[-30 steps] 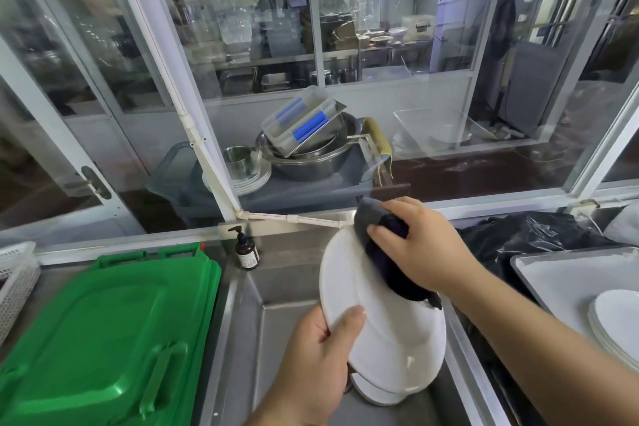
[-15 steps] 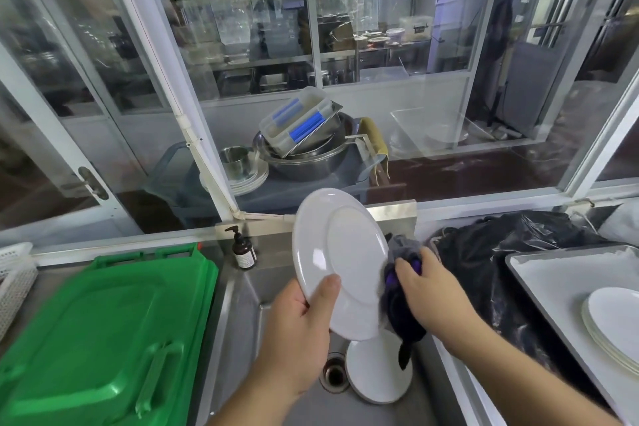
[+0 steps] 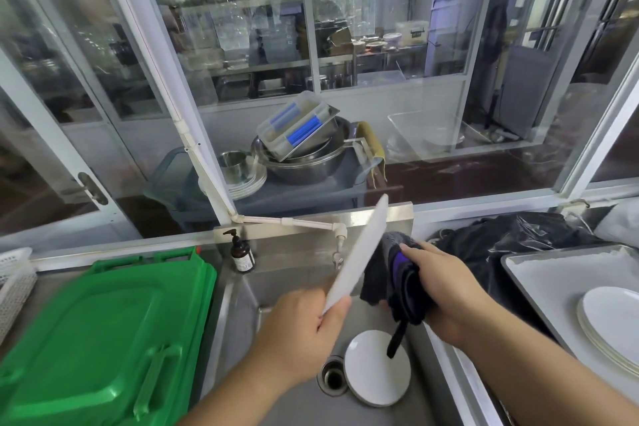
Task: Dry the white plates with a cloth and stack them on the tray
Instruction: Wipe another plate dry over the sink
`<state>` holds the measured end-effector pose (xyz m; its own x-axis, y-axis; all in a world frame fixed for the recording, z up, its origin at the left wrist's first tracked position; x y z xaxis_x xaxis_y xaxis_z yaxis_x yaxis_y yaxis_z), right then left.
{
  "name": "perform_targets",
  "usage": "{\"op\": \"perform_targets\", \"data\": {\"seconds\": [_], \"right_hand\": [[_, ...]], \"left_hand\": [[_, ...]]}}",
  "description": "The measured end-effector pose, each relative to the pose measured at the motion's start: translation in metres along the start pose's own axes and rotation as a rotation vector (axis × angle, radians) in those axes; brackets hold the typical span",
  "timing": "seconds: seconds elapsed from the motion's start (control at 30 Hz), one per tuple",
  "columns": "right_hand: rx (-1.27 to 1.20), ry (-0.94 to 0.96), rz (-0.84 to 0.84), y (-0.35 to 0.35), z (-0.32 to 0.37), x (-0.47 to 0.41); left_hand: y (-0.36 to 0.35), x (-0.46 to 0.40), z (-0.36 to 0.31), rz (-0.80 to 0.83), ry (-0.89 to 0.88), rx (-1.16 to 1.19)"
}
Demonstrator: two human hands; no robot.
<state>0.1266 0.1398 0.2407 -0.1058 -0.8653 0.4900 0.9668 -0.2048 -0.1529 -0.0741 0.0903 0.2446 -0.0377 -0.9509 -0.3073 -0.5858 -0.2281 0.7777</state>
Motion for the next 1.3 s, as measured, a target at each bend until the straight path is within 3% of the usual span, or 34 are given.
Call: {"op": "perform_targets", "data": {"seconds": [0.1, 0.2, 0.37, 0.53, 0.67, 0.77, 0.83, 0.93, 1.0, 1.03, 1.3], "right_hand": [[-0.109, -0.096, 0.097, -0.002, -0.004, 0.005], [-0.173, -0.126, 0.234, -0.003, -0.004, 0.01], [-0.233, -0.121, 0.324, 0.0, -0.003, 0.01], [-0.316, -0.121, 0.341, 0.012, -0.015, 0.001], [-0.384, -0.093, 0.353, 0.02, -0.022, -0.007], [-0.423, -0.091, 0.372, 0.025, -0.025, -0.011], [-0.417, -0.084, 0.392, 0.026, -0.027, -0.013], [-0.407, -0.059, 0.435, 0.024, -0.032, -0.011], [-0.427, -0.061, 0.471, 0.02, -0.037, -0.005], [-0.432, -0.058, 0.471, 0.018, -0.039, -0.002], [-0.298, -0.043, 0.134, 0.035, -0.075, 0.025]], "left_hand": [[-0.003, 0.001, -0.017, 0.04, -0.224, -0.104], [-0.008, -0.001, -0.019, 0.089, -0.337, -0.193], [-0.005, 0.002, -0.035, 0.005, -0.511, -0.392], [-0.017, 0.003, -0.043, 0.035, -0.539, -0.533], [-0.016, 0.007, -0.051, 0.033, -0.475, -0.481], [-0.007, 0.009, -0.048, 0.021, -0.348, -0.263], [0.006, 0.004, -0.036, -0.104, -0.188, -0.041], [0.014, -0.001, 0.004, -0.249, 0.377, 0.458], [-0.003, 0.005, 0.024, -0.149, 0.748, 0.883], [-0.011, 0.009, 0.029, -0.092, 0.853, 1.019], [-0.024, 0.02, 0.063, 0.096, 0.929, 1.211]]}}
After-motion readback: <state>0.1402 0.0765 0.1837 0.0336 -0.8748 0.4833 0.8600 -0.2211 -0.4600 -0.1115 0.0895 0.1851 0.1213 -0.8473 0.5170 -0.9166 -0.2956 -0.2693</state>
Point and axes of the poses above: each hand's wrist, its own x-axis away from the middle knuckle, its own y-axis out of the back of the hand, z = x × y, the point moved 6 cm from there along -x, towards the middle knuckle, and after that the axes turned 5 degrees about -z, right-handed, at the moved point
